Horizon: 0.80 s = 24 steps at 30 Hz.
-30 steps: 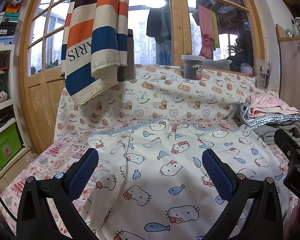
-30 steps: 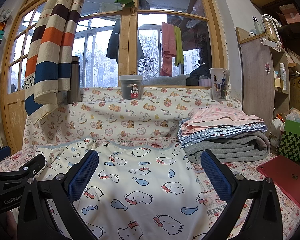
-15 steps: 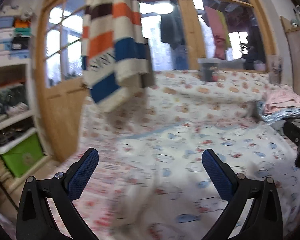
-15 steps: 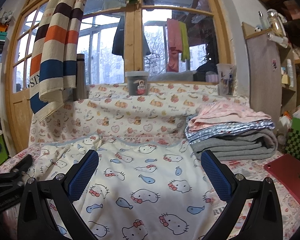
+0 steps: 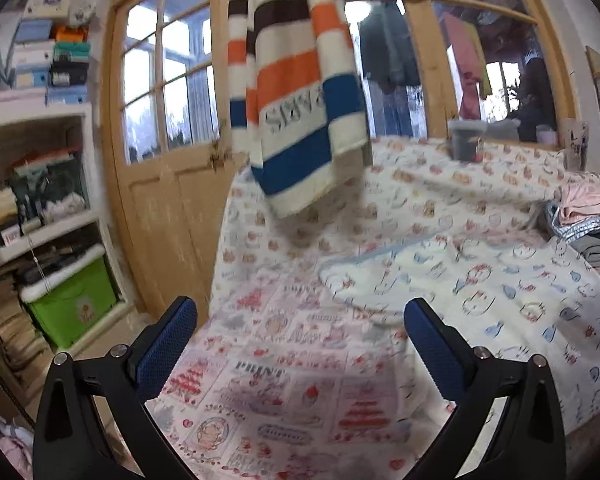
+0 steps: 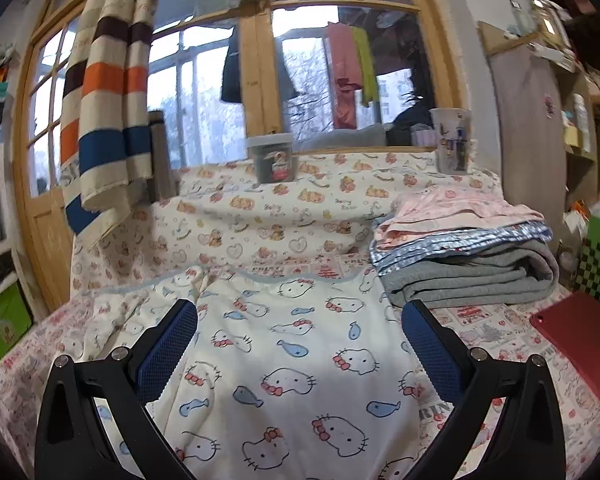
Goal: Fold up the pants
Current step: 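Move both tools to the pants waistband and close on its edge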
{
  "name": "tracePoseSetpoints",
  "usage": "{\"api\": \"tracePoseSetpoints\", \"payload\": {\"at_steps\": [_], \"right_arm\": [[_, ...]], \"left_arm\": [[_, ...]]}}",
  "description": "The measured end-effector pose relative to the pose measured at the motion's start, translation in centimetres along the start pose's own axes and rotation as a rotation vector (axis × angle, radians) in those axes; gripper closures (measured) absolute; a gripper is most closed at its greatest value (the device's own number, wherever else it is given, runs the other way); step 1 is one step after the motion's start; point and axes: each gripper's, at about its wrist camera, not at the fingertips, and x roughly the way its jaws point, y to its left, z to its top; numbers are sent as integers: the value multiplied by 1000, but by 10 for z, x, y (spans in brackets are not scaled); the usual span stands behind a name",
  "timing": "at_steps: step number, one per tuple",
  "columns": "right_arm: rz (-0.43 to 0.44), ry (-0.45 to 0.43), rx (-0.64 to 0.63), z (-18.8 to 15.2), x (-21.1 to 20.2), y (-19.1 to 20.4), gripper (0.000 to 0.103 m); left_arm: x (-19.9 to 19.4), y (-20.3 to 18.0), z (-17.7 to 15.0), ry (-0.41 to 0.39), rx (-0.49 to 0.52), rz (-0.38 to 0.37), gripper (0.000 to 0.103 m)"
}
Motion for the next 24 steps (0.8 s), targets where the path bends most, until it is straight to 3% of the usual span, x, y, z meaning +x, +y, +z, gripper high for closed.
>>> {"api": "tracePoseSetpoints", "payload": {"at_steps": [3, 8, 12, 16, 17, 20, 24], "right_arm": [[42, 4, -40, 9, -2, 11, 1], [131, -21, -40, 35, -11, 25, 1], [173, 6, -76, 65, 1, 44, 1], [185, 56, -153, 93, 32, 71, 2], [197, 74, -162, 97, 40, 76, 7], [277, 198, -146, 113, 87, 96, 18], [331, 338, -138, 111, 148, 120, 38]], "left_arm": [[12, 7, 5, 25, 8, -43, 0], [38, 11, 27, 23, 23, -51, 0], [78, 10, 51, 86, 25, -148, 1], [128, 3, 67, 189, 36, -175, 22], [142, 4, 68, 230, 23, -186, 32], [180, 10, 68, 351, -33, -220, 47], [221, 15, 61, 452, -56, -211, 48]]}}
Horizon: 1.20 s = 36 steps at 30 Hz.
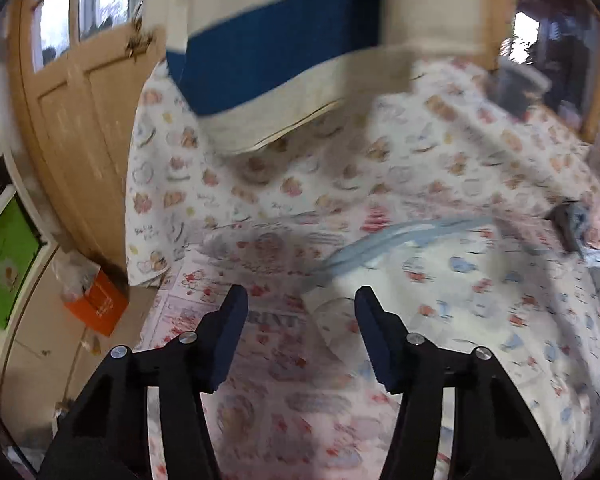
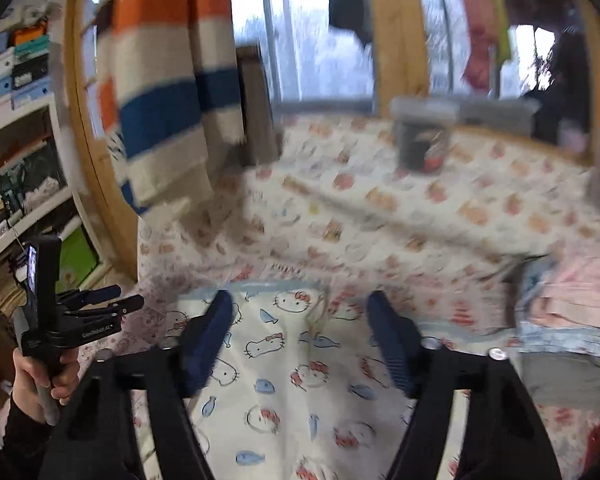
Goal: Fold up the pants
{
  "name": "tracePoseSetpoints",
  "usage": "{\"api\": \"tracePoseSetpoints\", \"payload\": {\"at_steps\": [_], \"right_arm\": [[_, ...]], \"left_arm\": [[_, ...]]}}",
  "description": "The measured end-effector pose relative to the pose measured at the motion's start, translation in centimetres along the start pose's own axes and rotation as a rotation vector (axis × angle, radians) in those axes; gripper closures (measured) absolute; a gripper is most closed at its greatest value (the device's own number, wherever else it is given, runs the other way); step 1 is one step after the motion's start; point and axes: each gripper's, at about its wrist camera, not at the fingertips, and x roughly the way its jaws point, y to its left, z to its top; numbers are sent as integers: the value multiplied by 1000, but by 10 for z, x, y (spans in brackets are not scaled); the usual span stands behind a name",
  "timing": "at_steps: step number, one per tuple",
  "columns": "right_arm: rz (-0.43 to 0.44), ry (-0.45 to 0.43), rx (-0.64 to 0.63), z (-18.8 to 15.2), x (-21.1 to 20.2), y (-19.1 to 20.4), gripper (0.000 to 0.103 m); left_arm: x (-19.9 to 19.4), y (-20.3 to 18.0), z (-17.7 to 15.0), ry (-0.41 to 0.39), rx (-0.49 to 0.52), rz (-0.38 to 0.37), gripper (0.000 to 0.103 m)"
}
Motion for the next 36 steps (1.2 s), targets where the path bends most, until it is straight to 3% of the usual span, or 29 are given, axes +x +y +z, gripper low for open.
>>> {"api": "tracePoseSetpoints", "payload": {"at_steps": [2, 7, 9, 12, 16, 18, 20, 22, 27, 30, 36], "right_arm": [[8, 76, -10, 4, 40, -2, 46], [-36, 229, 49, 0, 130, -23, 48], [-51, 245, 66, 0, 146, -31, 48], [34, 274, 77, 1, 167, -36, 48], [4, 326, 42, -7, 186, -32, 48], [5, 351, 38, -9, 196, -32, 58], [46, 366, 53, -10, 206, -34, 86], [74, 356, 79, -10, 212, -36, 98], [-78, 227, 114, -9, 205, -48, 98], [-157, 211, 124, -10, 203, -57, 99], [-133, 198, 109, -8, 195, -60, 99]], "left_arm": [[15, 5, 5, 37, -11, 0, 49], [37, 14, 16, 96, -65, -39, 49], [42, 11, 23, 90, -59, -36, 49], [48, 4, 30, 79, -59, -55, 49], [57, 1, 29, 88, -38, -53, 49], [59, 3, 27, 83, -30, -40, 49], [60, 5, 26, 85, -42, -41, 49], [63, 8, 24, 99, -49, -65, 48], [63, 7, 20, 110, -56, -105, 44], [62, 2, 19, 114, -48, -148, 43], [71, -18, 13, 155, 11, -209, 44]]}}
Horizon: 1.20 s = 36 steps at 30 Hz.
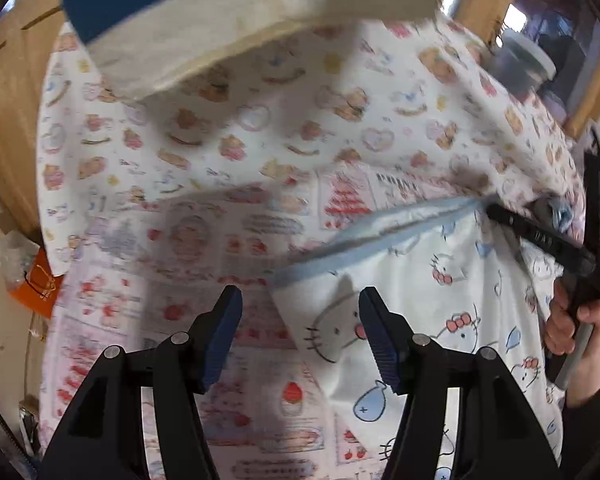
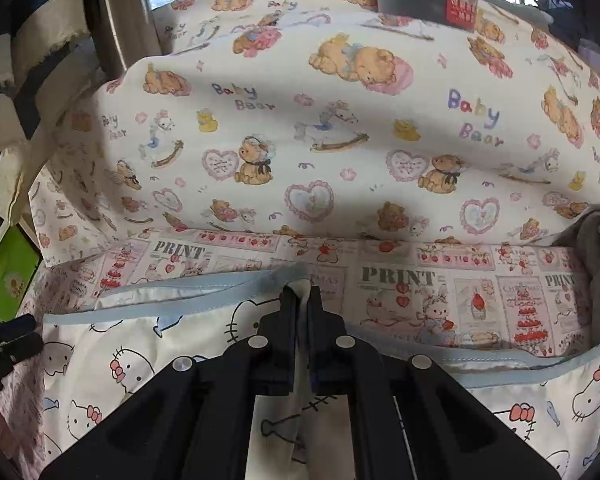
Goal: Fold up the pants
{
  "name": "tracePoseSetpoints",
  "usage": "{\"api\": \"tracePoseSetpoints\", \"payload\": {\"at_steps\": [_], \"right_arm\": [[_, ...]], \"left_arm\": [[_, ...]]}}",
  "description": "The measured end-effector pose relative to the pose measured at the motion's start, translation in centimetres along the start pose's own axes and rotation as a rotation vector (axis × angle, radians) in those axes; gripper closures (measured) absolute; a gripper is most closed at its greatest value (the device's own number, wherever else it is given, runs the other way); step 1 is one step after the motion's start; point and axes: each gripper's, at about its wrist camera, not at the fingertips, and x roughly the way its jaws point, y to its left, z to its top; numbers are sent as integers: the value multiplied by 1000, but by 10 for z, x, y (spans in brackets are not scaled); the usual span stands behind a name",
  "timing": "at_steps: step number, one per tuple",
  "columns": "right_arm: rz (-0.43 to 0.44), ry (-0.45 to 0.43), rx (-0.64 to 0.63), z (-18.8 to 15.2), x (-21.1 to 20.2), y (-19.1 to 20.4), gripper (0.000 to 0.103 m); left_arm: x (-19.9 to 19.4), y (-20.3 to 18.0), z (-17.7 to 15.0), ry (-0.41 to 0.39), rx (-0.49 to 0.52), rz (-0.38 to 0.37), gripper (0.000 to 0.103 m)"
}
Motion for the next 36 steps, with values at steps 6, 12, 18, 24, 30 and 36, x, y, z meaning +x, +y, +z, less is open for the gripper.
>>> {"api": "tracePoseSetpoints", "payload": {"at_steps": [6, 12, 18, 24, 30, 36], "right_arm": [[16, -38, -8, -2, -8, 2, 99], [46, -64, 2, -2, -21, 1, 98], [103, -121, -21, -2, -30, 21, 98], [85, -100, -111, -9, -23, 49, 98], [69, -7, -149, -13, -3, 58, 98], [95, -2, -128, -12, -3, 53, 98]], "left_arm": [[11, -10, -2, 13, 44, 5, 95], [-9, -12, 3, -107, 83, 87, 101], [-30, 15, 16, -211, 29, 224, 101], [-13, 32, 17, -142, 7, 316, 101], [4, 28, 10, -84, 47, 380, 101], [4, 28, 8, -76, 53, 386, 100]]}}
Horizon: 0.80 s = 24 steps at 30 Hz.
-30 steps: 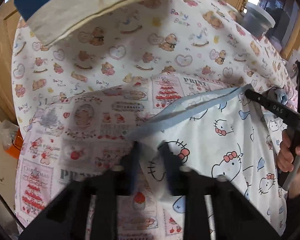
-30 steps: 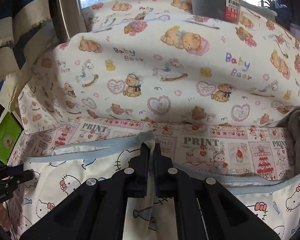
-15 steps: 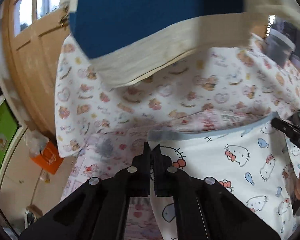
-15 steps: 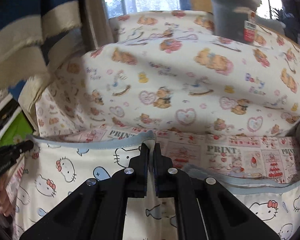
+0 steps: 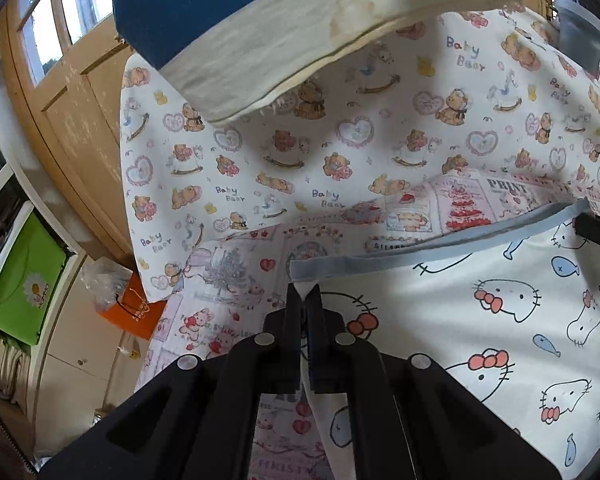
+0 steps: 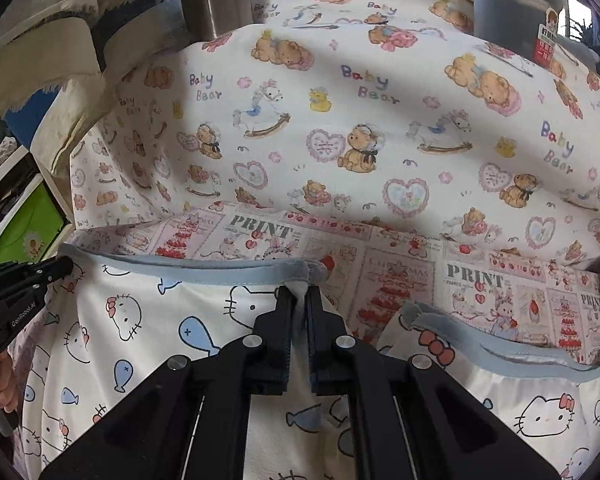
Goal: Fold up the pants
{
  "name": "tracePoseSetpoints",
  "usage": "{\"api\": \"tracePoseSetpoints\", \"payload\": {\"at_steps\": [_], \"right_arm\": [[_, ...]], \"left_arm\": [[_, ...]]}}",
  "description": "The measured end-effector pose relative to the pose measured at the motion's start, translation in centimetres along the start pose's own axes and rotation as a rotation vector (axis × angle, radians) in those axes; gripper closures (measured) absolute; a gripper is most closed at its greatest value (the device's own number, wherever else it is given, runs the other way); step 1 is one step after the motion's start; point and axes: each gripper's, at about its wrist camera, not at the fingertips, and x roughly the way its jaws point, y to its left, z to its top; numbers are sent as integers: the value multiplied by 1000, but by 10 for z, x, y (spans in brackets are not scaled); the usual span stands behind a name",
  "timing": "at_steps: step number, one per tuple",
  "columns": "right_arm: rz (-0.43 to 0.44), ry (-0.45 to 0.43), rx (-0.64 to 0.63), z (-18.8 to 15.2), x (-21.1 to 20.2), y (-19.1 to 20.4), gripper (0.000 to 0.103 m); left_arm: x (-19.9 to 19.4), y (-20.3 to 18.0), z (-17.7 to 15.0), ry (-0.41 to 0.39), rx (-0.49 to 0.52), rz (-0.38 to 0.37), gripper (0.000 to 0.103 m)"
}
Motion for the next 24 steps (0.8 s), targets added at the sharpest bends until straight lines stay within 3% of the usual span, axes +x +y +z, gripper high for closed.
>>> {"api": "tracePoseSetpoints", "payload": {"at_steps": [3, 4, 6, 7, 8, 13, 17, 24], "right_arm": [[-3, -4, -7, -1, -1, 1, 96], [-10, -8, -12, -1, -2, 1, 88], [-32, -27, -22, 0, -7, 2, 63], [-41, -46, -24, 1, -11, 2, 39], [-54, -72, -26, 2, -16, 1, 31], [-64, -163, 12, 13, -60, -10, 30], [-29, -214, 70, 13, -99, -33, 26], [-135, -330, 83, -19, -180, -101, 26]], "left_arm": [[0, 2, 0, 7, -4, 2, 96], [-1, 3, 0, 4, -4, 4, 91], [-4, 3, 1, -4, 0, 11, 63], [-7, 4, 1, -19, -5, 10, 48], [-11, 4, 1, -39, -7, 3, 47], [-44, 2, 1, -130, -13, -52, 39], [-81, -15, -1, -190, 45, -86, 34], [-151, -57, -1, -273, 89, -186, 34]]}}
